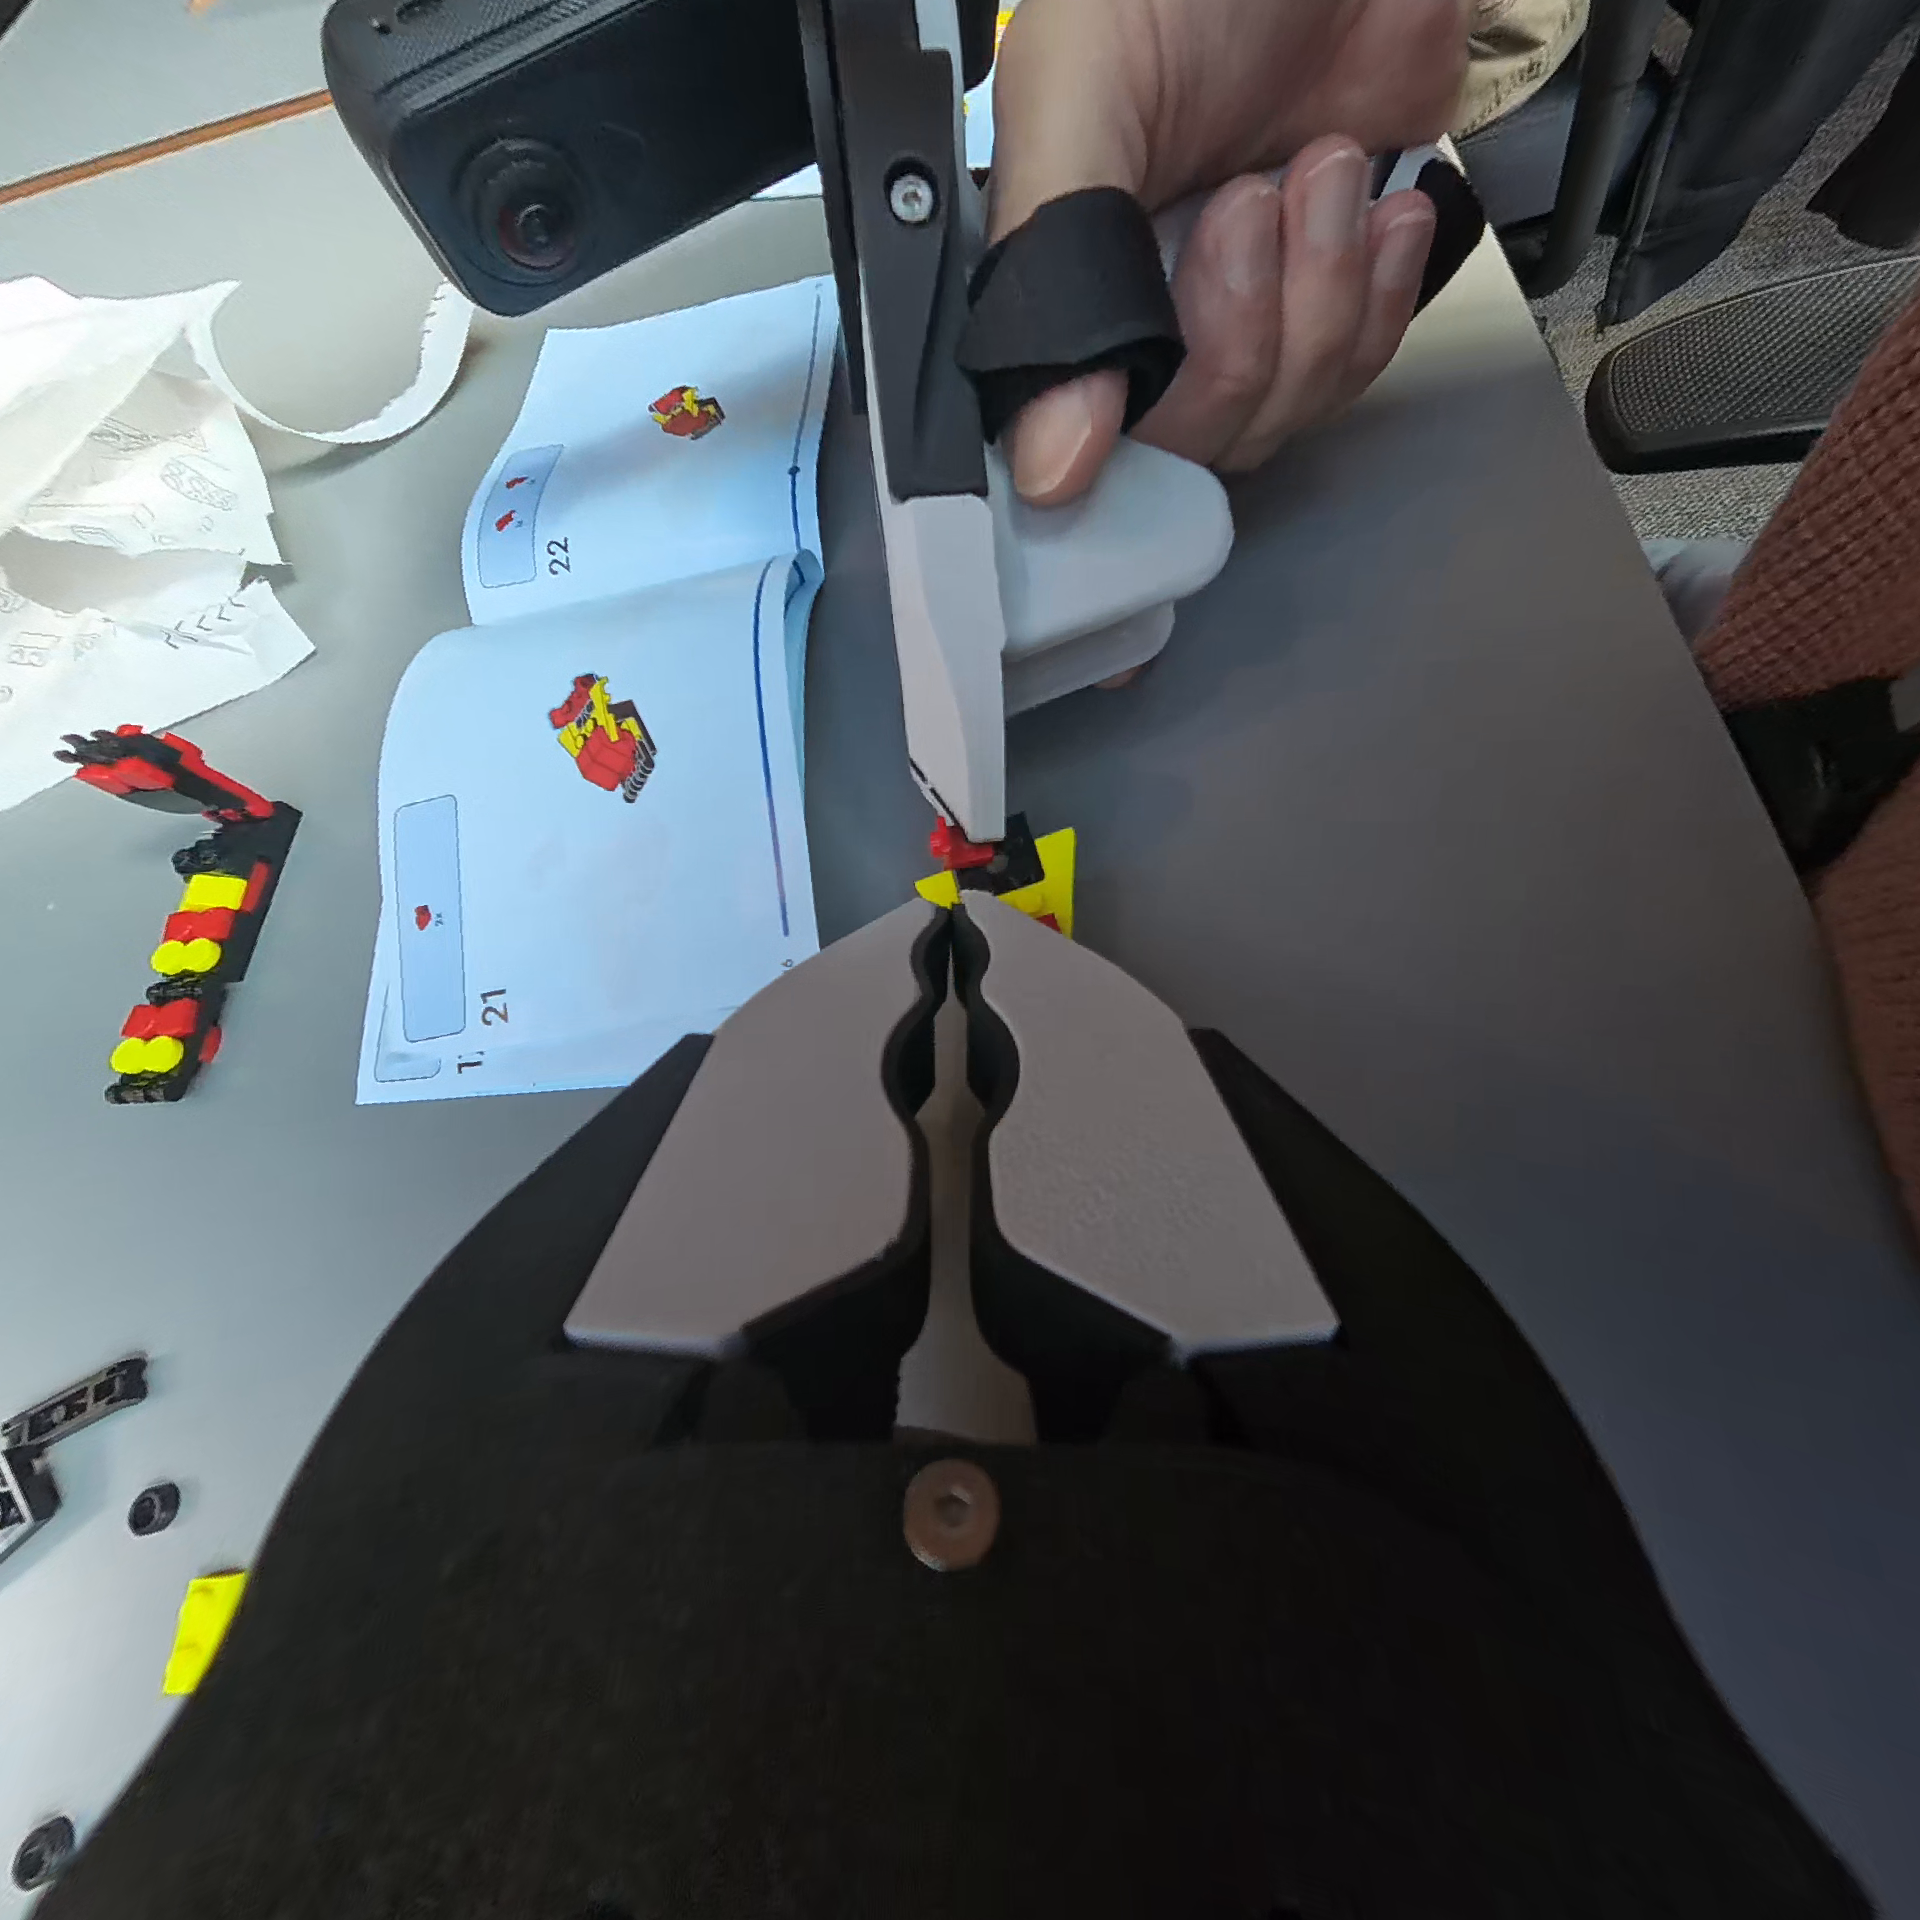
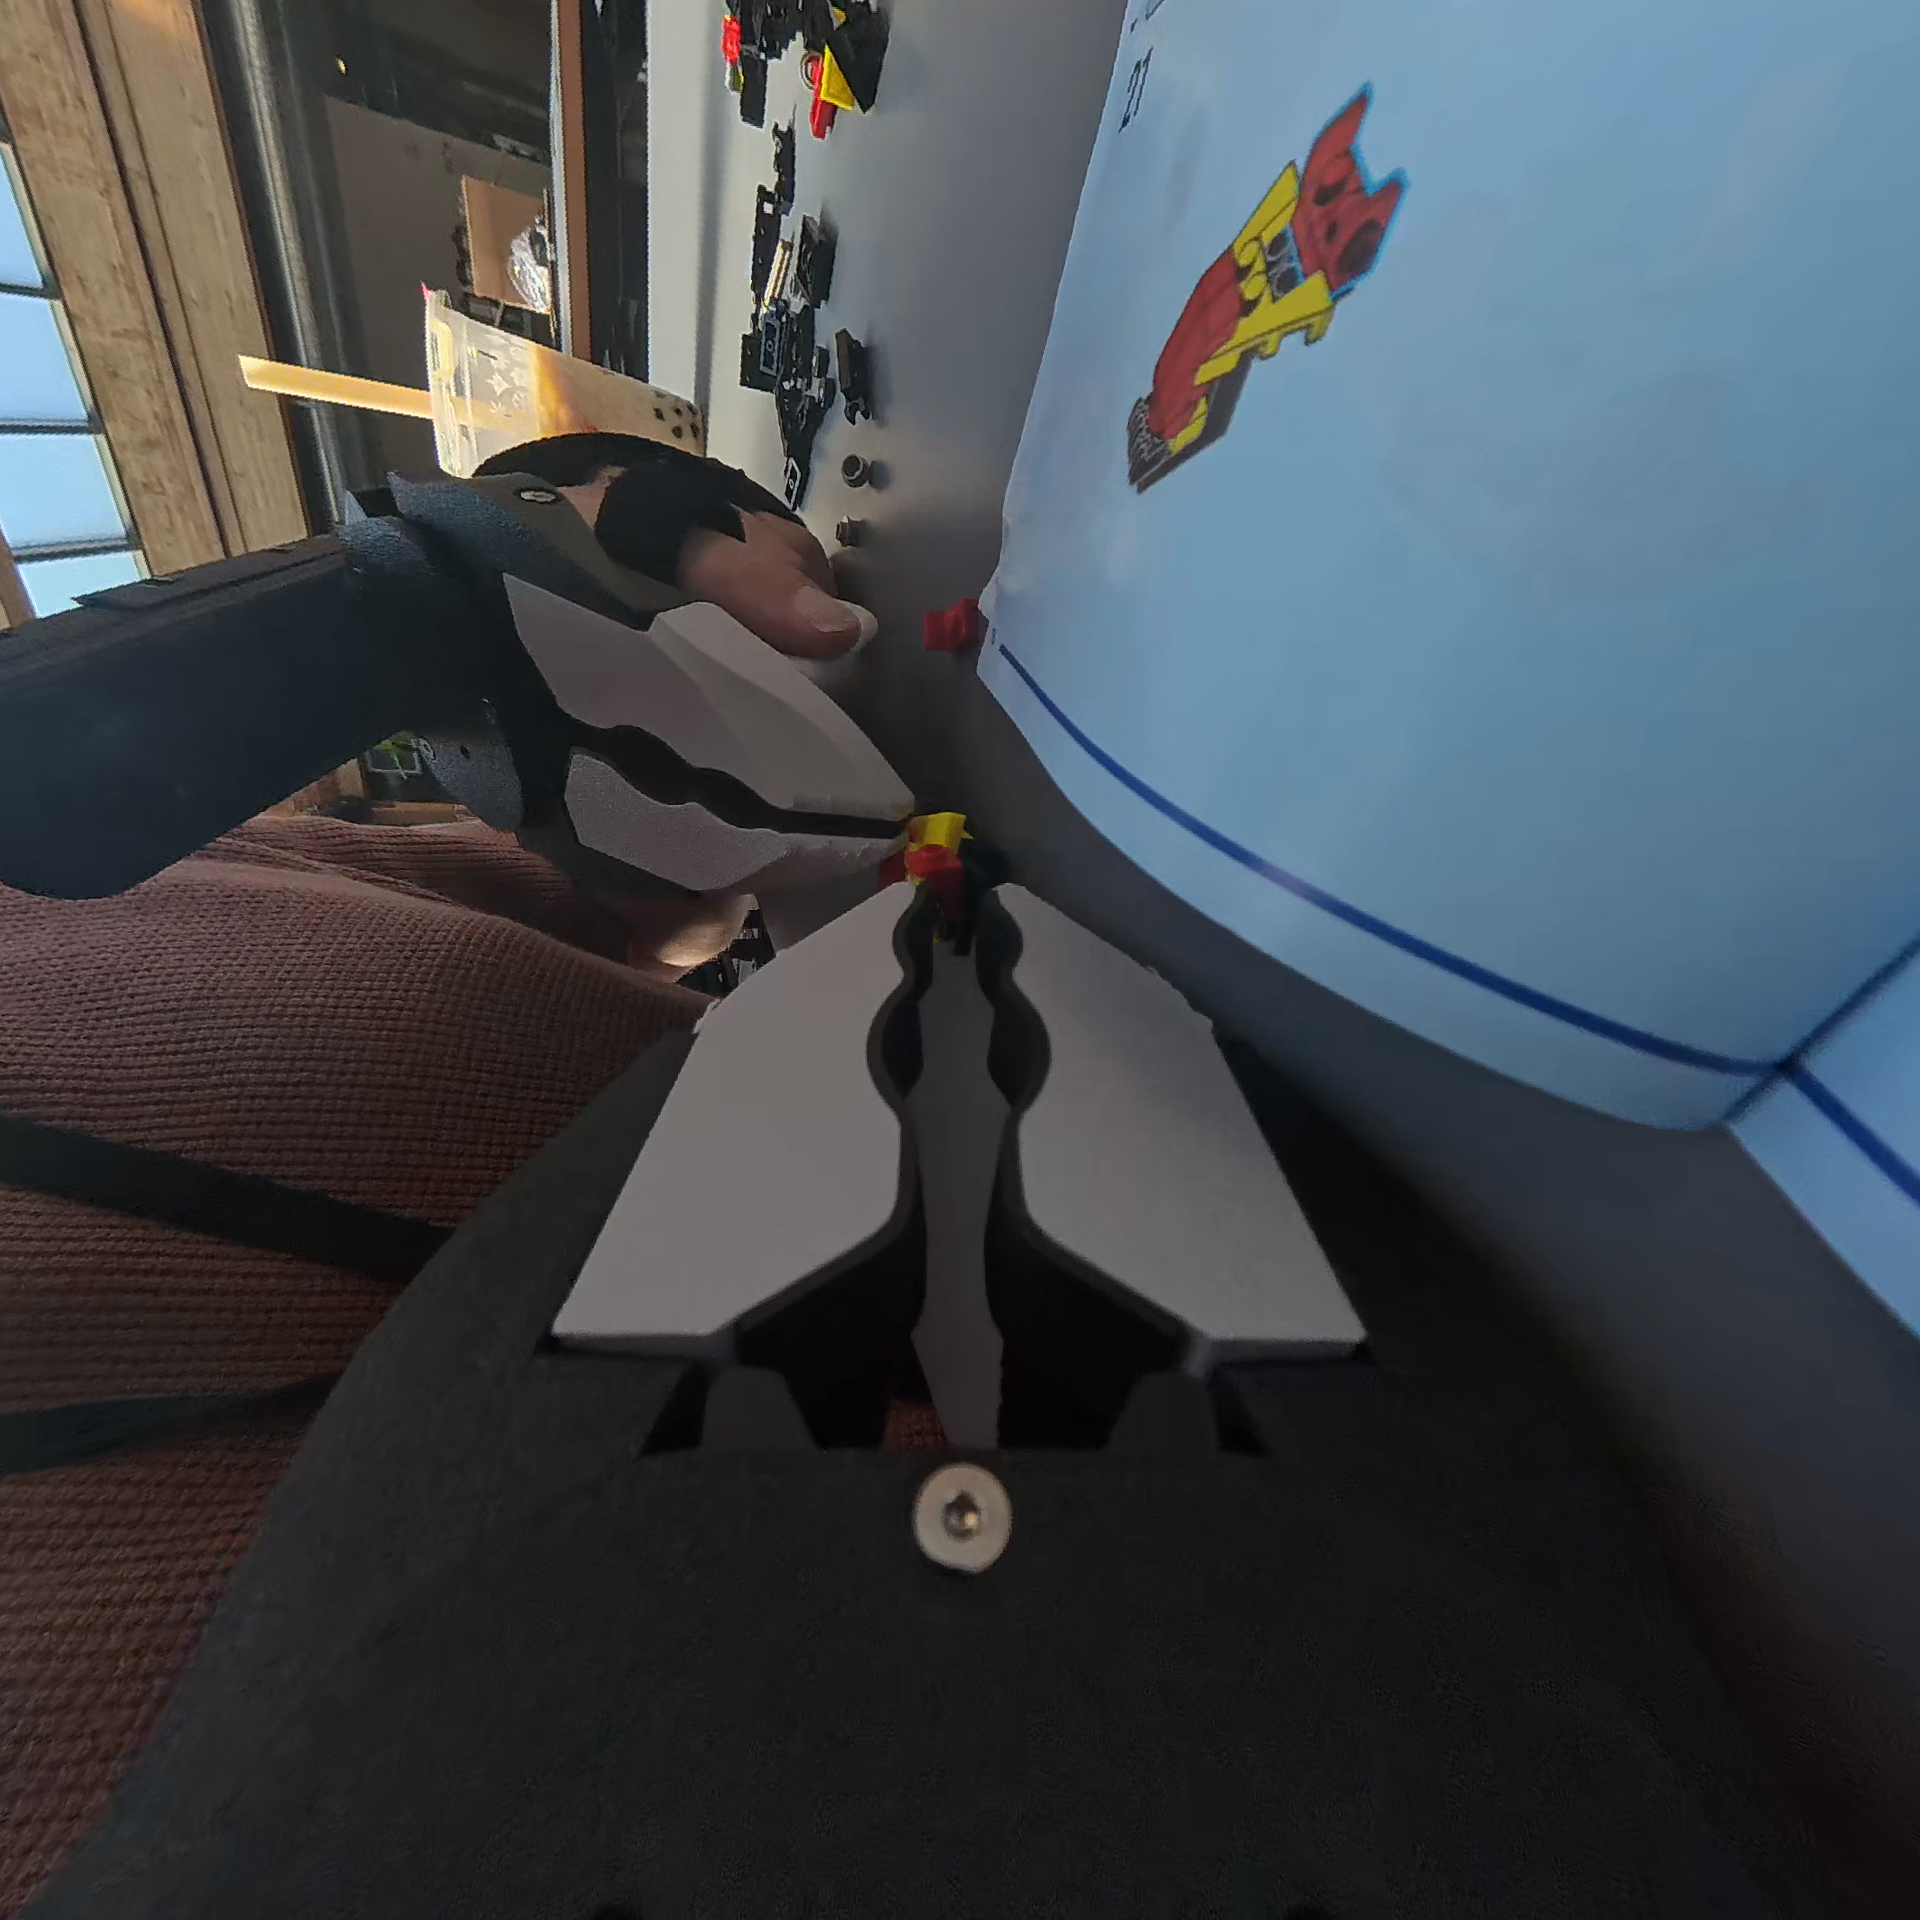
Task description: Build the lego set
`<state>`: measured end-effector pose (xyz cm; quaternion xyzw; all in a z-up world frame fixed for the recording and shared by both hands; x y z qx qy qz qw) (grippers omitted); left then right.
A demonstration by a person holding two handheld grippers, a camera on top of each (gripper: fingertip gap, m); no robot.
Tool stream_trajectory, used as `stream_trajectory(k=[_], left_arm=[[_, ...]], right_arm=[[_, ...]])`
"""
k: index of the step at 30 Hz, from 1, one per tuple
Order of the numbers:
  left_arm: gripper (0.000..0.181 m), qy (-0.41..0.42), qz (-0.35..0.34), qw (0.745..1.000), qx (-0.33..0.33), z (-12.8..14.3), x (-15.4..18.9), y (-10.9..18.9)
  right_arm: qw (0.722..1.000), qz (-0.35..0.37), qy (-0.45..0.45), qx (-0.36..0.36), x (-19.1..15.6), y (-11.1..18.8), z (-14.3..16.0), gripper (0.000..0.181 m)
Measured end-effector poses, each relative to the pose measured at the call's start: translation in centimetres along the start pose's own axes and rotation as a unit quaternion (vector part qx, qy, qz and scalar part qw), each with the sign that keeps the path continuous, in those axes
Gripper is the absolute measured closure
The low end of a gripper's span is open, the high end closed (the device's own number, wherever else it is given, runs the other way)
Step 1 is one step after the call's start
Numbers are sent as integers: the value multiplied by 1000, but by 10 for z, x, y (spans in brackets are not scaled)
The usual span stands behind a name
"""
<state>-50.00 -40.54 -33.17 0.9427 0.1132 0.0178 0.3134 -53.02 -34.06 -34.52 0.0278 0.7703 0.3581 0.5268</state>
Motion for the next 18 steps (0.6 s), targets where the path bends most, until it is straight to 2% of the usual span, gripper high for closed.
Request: stream_trajectory(k=[12, 16, 18], left_arm=[[181, -3, 15, 1000, -3, -4, 5, -7], [181, -5, 6, 1000, 3, -4, 3, -3], [181, 1, 2, 1000, 25, -8, 2, 5]], right_arm=[[1000, 1, -2, -19, -1, -4, 1, 173], [1000, -3, 11, -18, -5, -4, 3, 173], [1000, 3, 22, -15, -6, -4, 4, 173]])
Point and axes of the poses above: each gripper's, where its closed fingertips meet, y back along the fingers, z out of its underside, x = y × z across the jaws, the point moved 4 cm from there along y, back along the fingers, and after that the axes turned 14 degrees about z, right-handed, at the moved point
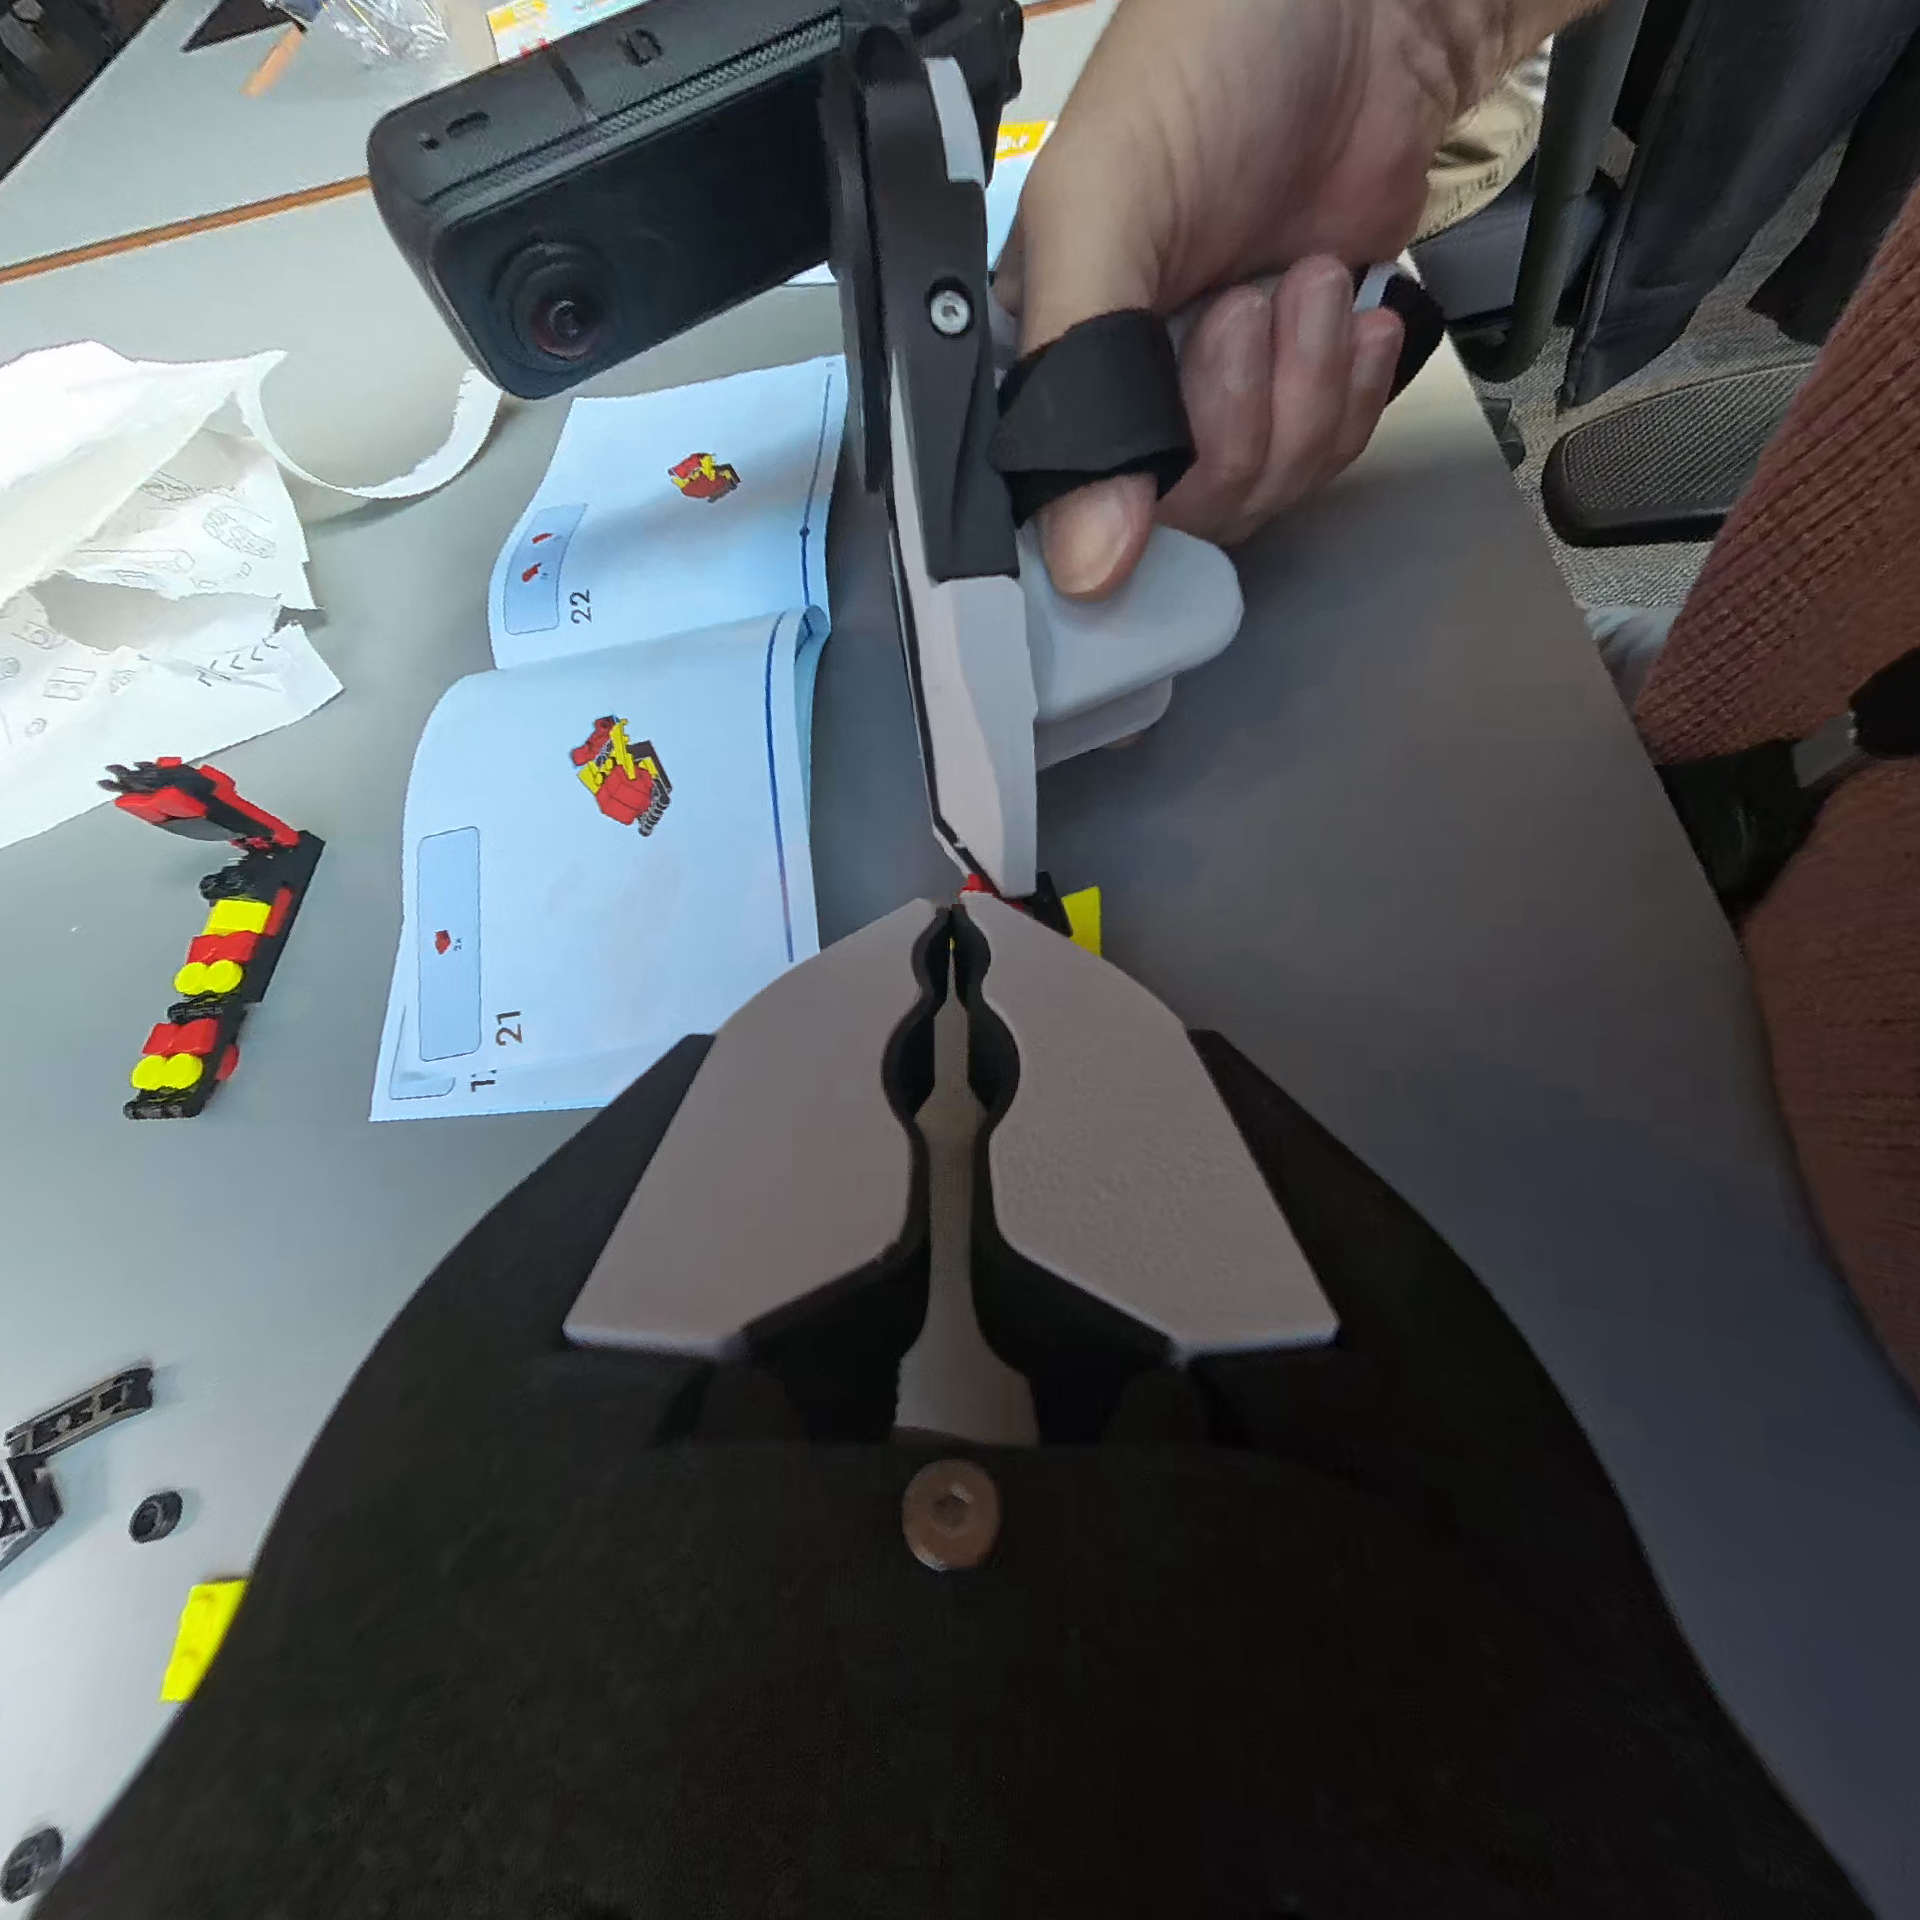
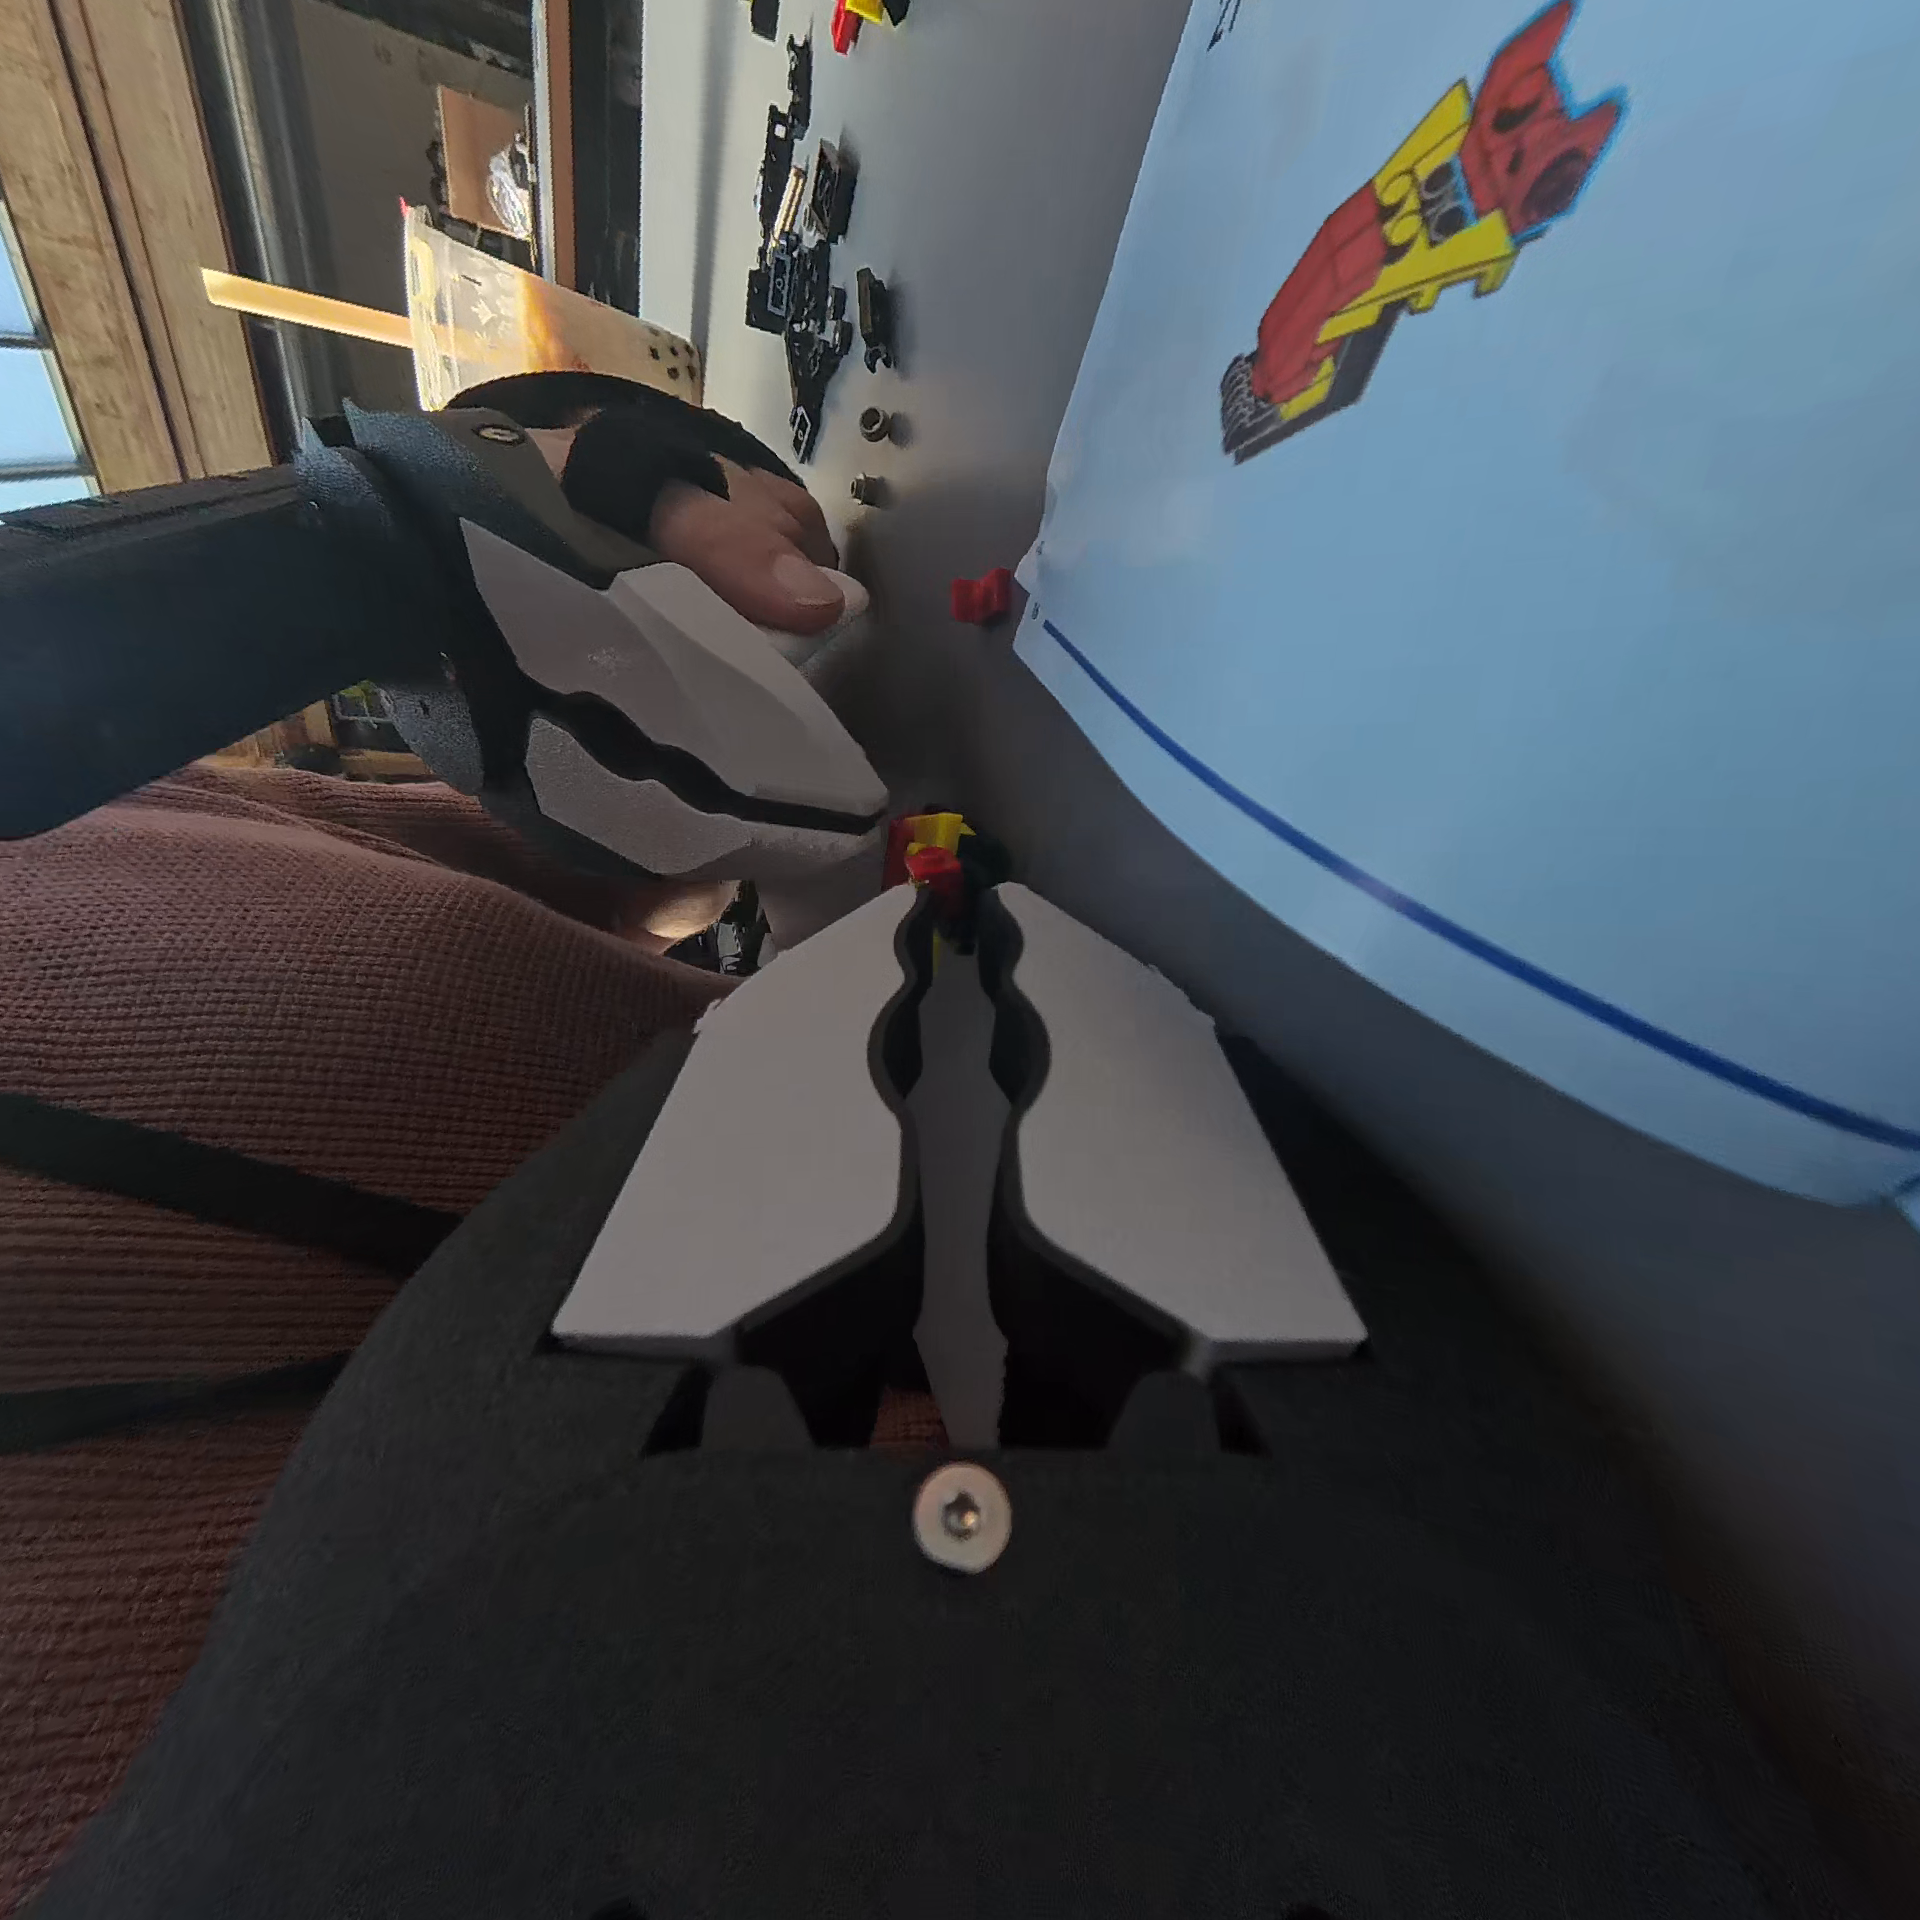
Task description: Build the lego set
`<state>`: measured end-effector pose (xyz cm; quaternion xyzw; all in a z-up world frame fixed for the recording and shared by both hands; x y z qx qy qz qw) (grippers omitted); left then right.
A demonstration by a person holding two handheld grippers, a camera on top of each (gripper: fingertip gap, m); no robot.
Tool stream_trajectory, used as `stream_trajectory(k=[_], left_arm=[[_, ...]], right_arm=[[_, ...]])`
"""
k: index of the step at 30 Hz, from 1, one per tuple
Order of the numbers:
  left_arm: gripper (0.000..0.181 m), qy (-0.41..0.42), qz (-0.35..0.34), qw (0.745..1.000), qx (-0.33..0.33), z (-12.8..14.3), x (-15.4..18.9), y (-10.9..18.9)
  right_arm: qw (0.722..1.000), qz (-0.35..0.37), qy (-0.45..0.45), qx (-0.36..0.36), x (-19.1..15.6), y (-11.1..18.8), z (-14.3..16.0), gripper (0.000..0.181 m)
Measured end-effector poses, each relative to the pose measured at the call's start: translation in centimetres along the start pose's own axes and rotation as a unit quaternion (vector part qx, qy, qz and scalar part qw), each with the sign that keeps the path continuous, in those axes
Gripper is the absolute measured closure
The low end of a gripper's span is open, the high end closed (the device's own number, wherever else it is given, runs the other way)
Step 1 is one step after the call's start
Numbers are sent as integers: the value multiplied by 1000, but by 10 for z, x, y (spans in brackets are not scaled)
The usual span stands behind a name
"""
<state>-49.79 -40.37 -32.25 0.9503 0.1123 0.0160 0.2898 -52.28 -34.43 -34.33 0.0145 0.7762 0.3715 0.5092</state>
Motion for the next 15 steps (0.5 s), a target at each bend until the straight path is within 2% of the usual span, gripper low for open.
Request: stream_trajectory(k=[4, 9, 12, 15], left_arm=[[177, 9, -1, 1000, -13, 5, 3, 9], [170, 55, 6, 997, 45, 4, 4, 20], [159, 76, 29, 994, 79, -2, 5, 22], [155, 78, 28, 993, 87, -4, 3, 21]], right_arm=[[999, -5, 31, 29, -6, 2, 1, 173], [990, 12, 112, 85, -15, 10, 2, 173], [970, 42, 192, 142, -22, 19, 0, 173], [933, 78, 289, 201, -31, 27, 0, 173]])
Point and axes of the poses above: each gripper's, where its closed fingertips meet, y back along the fingers, z out of its underside, x = y × z across the jaws, the point moved 4 cm from there along y, back along the fingers, and after that the axes turned 14 degrees about z, right-handed, at the moved point
